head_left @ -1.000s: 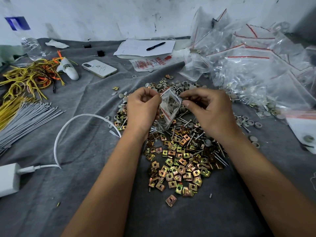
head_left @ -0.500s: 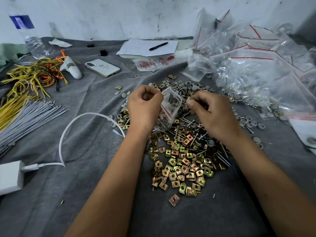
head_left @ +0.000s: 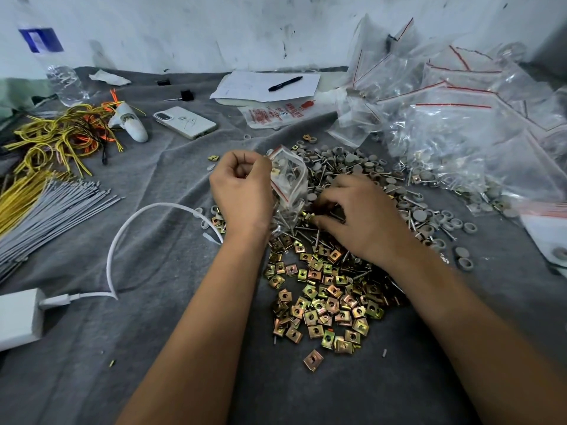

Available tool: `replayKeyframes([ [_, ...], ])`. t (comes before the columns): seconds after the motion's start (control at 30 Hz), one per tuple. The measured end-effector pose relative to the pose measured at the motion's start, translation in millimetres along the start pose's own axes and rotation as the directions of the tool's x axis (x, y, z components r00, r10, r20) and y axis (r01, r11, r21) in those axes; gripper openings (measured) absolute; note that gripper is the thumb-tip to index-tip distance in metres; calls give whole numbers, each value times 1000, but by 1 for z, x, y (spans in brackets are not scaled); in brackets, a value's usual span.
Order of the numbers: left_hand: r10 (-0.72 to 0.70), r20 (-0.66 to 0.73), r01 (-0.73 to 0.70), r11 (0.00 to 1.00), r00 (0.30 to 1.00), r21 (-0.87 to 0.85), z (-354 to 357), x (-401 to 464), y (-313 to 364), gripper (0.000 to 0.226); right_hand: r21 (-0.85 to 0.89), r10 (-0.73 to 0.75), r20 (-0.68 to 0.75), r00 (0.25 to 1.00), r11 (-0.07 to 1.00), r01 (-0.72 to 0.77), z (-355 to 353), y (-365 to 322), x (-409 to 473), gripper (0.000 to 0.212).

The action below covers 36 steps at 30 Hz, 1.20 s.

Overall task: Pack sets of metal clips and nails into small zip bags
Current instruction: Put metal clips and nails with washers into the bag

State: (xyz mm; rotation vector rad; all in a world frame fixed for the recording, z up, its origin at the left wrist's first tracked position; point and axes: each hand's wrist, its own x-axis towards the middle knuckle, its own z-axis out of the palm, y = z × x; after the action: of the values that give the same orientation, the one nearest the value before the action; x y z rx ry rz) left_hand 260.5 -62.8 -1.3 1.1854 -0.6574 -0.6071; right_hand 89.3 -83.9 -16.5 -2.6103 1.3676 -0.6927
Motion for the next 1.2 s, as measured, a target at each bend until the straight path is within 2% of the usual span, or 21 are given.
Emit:
replayKeyframes([
  [0.13,0,5,0,1000,1000,-8,0,0,-2,12,12,3,63,998,1000,-4,2,-4,3,21],
  [0.2,-1,1,1,1000,1000,-4,0,0,-3,17,100,-7,38,999,995,3,0,-4,1,14],
  [0.37,25,-22,-25,1000,999,-2,-1,4,-4,12,399,57,-147,987,917,6,-7,-3,-6,18],
  [0.47,34,-68,-36,999,997,-31,-1,7,-3,16,517,95,-131,987,856,-14,-9,-2,-6,20],
  [0.57,28,-113,-38,995,993,-89,-4,10,-3,22,472,96,-75,993,880,-49,-7,0,-5,34],
  [0.67,28,-102,-38,995,994,-94,-5,10,-3,23,481,114,-47,992,873,-77,-8,2,-4,25],
  [0.73,24,-24,-25,998,999,-55,-6,9,-4,21,483,126,-67,990,872,-79,-8,4,-3,21],
  [0.83,33,174,-44,997,984,61,-3,3,-4,19,479,166,-89,982,872,-104,-8,5,-3,14],
  [0.93,99,238,-132,983,966,125,3,-7,1,7,399,158,-94,983,910,-108,-5,6,-4,9],
  [1.03,129,117,-132,991,985,17,1,-8,4,4,189,120,-94,988,977,-100,-6,5,-2,20],
  [1.1,140,-4,-140,989,990,-48,-3,-3,5,5,56,40,-91,995,998,-35,-4,0,2,31],
  [1.2,119,-114,-130,986,986,-100,-5,4,5,9,-3,-105,-17,994,994,105,1,-13,7,35],
])
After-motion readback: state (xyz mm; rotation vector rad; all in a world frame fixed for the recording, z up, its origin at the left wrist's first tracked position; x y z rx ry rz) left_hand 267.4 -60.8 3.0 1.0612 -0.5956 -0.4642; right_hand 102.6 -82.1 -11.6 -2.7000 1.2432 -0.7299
